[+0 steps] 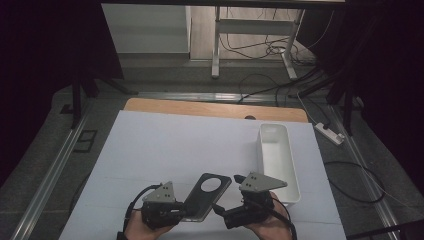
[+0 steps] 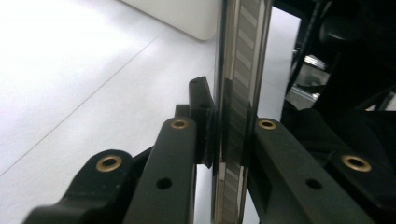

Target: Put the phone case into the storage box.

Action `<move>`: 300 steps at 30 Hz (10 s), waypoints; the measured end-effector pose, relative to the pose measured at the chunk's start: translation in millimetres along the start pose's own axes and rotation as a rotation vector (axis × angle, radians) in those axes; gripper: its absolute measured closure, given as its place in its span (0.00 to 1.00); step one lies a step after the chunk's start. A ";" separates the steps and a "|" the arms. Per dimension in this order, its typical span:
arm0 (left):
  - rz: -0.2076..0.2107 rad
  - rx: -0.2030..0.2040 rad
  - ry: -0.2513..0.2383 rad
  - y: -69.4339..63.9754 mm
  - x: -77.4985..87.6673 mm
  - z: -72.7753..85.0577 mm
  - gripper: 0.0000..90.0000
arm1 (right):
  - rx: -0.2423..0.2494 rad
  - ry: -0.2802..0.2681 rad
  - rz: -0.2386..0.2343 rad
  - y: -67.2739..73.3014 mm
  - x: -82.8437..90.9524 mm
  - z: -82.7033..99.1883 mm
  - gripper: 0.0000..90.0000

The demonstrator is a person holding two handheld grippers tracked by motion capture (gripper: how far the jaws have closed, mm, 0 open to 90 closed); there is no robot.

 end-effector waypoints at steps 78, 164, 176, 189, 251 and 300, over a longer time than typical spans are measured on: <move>0.028 -0.019 0.007 -5.8 -11.8 -0.5 0.56 | -0.028 -0.101 0.098 -4.2 33.5 -16.1 0.87; -0.458 0.104 0.051 -5.7 111.6 103.2 0.00 | -0.063 -0.210 0.341 -116.3 85.8 -95.9 0.87; -0.456 0.101 0.070 -5.8 109.9 103.7 0.00 | -0.056 -0.222 0.394 -137.7 94.0 -107.8 0.87; -0.462 0.092 0.066 -6.6 110.0 103.2 0.00 | -0.057 -0.223 0.434 -164.6 98.4 -116.7 0.87; -0.461 0.100 0.080 -5.8 109.2 104.1 0.00 | 0.103 -0.183 0.565 -256.1 72.1 -130.1 0.88; -0.463 0.109 0.089 -5.3 108.4 104.5 0.00 | 0.225 -0.160 0.591 -277.7 20.0 -89.1 0.88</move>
Point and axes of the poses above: each handheld gripper's, and its own axes: x roughly backward along the jaws, z roughly out of its underside, y roughly to its left, the point moved 4 cm from there along -x, roughly forward along the jaws, and after that the axes turned 13 degrees about -x, right-handed, at the moved point
